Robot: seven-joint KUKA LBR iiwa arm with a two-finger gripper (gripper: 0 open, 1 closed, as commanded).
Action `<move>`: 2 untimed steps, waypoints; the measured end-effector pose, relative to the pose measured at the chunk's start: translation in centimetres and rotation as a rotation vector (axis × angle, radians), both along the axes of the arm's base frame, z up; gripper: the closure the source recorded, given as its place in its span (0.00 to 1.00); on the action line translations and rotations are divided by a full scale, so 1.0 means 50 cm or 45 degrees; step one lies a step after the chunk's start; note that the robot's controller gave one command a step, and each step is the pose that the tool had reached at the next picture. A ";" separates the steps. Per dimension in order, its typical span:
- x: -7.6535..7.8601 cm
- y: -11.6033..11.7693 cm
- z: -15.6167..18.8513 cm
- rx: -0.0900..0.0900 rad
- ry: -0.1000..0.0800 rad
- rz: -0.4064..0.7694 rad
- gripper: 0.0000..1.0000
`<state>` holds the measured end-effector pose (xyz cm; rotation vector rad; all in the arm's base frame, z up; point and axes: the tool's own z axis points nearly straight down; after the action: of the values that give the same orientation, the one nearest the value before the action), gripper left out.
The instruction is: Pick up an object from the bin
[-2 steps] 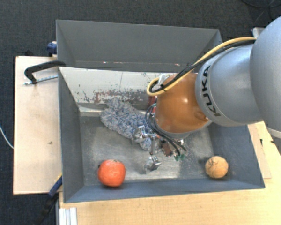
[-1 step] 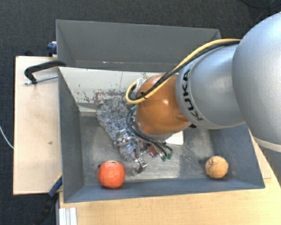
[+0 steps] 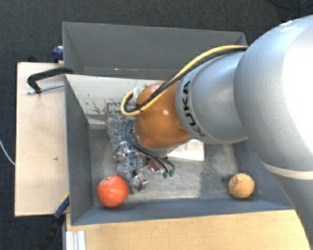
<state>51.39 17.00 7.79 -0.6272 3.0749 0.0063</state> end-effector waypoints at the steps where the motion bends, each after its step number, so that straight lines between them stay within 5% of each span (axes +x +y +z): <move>1: -0.005 0.051 -0.010 -0.003 -0.002 0.065 0.00; 2: -0.010 0.111 -0.009 -0.005 -0.011 0.650 1.00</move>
Offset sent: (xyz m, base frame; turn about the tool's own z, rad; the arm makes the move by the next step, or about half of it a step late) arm -0.0084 0.0548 -0.0079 -0.5133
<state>50.89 22.56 7.34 -1.3807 2.8106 -0.0011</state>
